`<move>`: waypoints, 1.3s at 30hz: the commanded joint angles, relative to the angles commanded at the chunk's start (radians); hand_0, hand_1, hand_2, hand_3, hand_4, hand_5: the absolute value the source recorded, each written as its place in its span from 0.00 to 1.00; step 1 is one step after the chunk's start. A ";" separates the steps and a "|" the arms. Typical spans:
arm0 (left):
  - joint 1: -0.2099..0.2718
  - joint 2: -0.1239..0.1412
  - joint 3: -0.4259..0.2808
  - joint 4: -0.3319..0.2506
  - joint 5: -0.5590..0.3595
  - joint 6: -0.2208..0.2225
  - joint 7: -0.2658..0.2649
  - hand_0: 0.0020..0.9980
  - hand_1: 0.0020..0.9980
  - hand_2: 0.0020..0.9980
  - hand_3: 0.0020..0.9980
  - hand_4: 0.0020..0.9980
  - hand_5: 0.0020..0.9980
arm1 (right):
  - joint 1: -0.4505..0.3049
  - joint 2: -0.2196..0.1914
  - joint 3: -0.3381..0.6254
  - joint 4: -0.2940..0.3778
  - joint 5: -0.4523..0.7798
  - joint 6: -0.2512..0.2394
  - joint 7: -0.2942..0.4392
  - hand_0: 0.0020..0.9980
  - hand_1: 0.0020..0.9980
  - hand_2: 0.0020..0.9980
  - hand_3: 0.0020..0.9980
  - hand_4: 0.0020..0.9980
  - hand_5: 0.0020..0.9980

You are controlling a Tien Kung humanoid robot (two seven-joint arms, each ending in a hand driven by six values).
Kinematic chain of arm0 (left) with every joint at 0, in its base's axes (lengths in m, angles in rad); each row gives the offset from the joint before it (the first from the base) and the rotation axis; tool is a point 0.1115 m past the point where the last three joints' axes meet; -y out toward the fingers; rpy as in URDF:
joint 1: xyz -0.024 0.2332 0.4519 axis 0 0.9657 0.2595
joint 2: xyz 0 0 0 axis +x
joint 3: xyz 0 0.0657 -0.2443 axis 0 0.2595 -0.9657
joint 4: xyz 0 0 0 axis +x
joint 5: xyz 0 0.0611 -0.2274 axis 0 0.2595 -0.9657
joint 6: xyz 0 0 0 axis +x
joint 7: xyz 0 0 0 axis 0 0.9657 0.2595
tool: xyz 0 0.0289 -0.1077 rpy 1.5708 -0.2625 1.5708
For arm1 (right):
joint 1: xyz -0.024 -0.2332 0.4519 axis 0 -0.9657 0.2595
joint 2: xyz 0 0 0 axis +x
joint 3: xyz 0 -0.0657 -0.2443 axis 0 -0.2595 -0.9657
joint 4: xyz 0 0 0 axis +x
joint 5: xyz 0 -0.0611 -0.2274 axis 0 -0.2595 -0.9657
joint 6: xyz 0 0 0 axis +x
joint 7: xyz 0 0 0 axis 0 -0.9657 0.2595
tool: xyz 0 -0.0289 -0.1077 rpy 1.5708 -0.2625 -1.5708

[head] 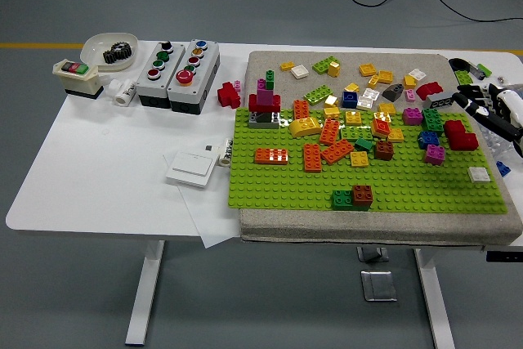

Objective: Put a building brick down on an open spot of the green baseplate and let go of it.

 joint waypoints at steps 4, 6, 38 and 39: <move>-0.003 -0.001 -0.001 0.000 0.001 0.000 0.001 0.74 0.75 0.78 0.65 0.77 0.73 | -0.002 0.001 0.000 0.004 0.090 0.031 -0.031 0.80 0.75 0.78 0.77 1.00 0.78; -0.003 0.000 -0.001 0.000 0.002 -0.001 0.001 0.74 0.75 0.78 0.65 0.77 0.73 | -0.004 0.001 0.003 0.009 0.157 0.061 -0.070 0.80 0.75 0.78 0.77 1.00 0.78; -0.016 0.000 0.004 0.000 -0.003 0.000 -0.003 0.74 0.75 0.78 0.65 0.77 0.73 | -0.010 -0.005 0.023 0.027 0.576 0.086 -0.205 0.78 0.73 0.78 0.80 1.00 0.82; -0.016 0.000 0.004 0.000 -0.004 0.000 -0.004 0.74 0.75 0.78 0.65 0.77 0.73 | -0.011 -0.006 0.024 0.027 0.578 0.085 -0.205 0.78 0.73 0.78 0.80 1.00 0.82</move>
